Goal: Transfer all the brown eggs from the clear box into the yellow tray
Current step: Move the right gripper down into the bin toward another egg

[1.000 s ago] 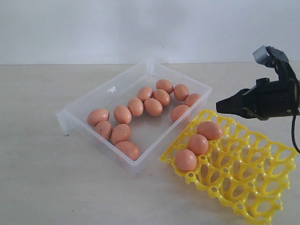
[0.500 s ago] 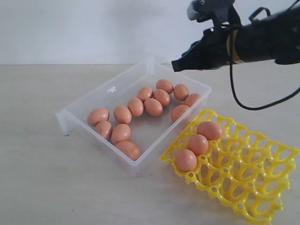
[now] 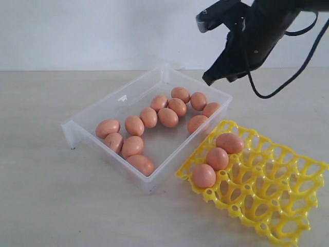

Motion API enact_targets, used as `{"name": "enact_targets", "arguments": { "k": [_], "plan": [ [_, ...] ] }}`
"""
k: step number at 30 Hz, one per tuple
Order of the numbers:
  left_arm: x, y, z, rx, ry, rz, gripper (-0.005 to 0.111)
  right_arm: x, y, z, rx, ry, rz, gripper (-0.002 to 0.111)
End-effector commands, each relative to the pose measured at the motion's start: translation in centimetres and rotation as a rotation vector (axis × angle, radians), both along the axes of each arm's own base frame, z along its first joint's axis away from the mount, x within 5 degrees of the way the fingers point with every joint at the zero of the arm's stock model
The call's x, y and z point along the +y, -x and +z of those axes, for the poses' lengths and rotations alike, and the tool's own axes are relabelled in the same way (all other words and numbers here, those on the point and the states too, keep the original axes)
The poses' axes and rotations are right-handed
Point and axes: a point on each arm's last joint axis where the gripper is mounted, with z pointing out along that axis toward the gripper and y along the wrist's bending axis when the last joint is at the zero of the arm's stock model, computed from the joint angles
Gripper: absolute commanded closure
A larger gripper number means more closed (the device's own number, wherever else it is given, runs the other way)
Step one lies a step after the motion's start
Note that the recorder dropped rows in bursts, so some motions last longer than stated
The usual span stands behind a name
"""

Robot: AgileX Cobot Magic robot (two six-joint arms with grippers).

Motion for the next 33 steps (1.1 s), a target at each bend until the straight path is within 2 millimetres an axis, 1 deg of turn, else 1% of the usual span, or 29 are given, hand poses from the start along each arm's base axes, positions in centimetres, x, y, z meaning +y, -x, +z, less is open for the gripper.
{"name": "enact_targets", "arguments": {
  "k": [1,2,3,6,9,10,11,12,13,14,16,17,19,21,23,26,30,33],
  "plan": [
    [-0.1,0.0,0.2,-0.012,0.007,-0.008,0.103,2.2,-1.1,0.4,0.26,-0.128,0.14,0.108],
    [-0.1,0.0,0.2,-0.012,0.007,-0.008,0.103,2.5,-1.4,0.2,0.314,-0.131,0.146,0.108],
    [-0.1,0.0,0.2,-0.012,0.007,-0.008,0.103,2.8,-2.4,-0.3,0.333,-0.135,0.156,0.108],
    [-0.1,0.0,0.2,-0.012,0.007,-0.008,0.103,3.6,-4.3,-1.5,0.325,-0.142,0.176,0.108],
    [-0.1,0.0,0.2,-0.012,0.007,-0.008,0.103,3.8,-5.2,-2.6,0.314,-0.127,0.215,0.107],
    [-0.1,0.0,0.2,-0.012,0.007,-0.008,0.103,3.8,-5.3,-2.9,0.307,-0.12,0.234,0.104],
    [-0.1,0.0,0.2,-0.012,0.007,-0.008,0.103,3.9,-5.4,-3.1,0.302,-0.111,0.256,0.1],
    [-0.1,0.0,0.2,-0.012,0.007,-0.008,0.103,3.9,-5.7,-3.5,0.296,-0.11,0.265,0.088],
    [-0.1,0.0,0.2,-0.012,0.007,-0.008,0.103,4.0,-5.9,-3.7,0.288,-0.118,0.263,0.08],
    [-0.1,0.0,0.2,-0.012,0.007,-0.008,0.103,4.3,-6.2,-4.1,0.262,-0.15,0.256,0.067],
    [-0.1,0.0,0.2,-0.012,0.007,-0.008,0.103,5.1,-6.9,-4.3,0.211,-0.224,0.241,0.061],
    [-0.1,0.0,0.2,-0.012,0.007,-0.008,0.103,5.3,-7.0,-4.4,0.196,-0.236,0.239,0.061],
    [-0.1,0.0,0.2,-0.012,0.007,-0.008,0.103,6.1,-7.3,-5.3,0.184,-0.24,0.244,0.061],
    [-0.1,0.0,0.2,-0.012,0.007,-0.008,0.103,6.3,-7.8,-7.0,0.184,-0.236,0.239,0.061],
    [-0.1,0.0,0.2,-0.012,0.007,-0.008,0.103,6.4,-8.2,-7.9,0.181,-0.245,0.214,0.061],
    [-0.1,0.0,0.2,-0.012,0.007,-0.008,0.103,6.4,-8.2,-8.3,0.191,-0.254,0.205,0.061],
    [-0.1,0.0,0.2,-0.012,0.007,-0.008,0.103,6.6,-8.5,-9.9,0.211,-0.257,0.199,0.061],
    [-0.1,0.0,0.2,-0.012,0.007,-0.008,0.103,6.7,-8.7,-10.4,0.202,-0.268,0.191,0.061]
  ]
}}
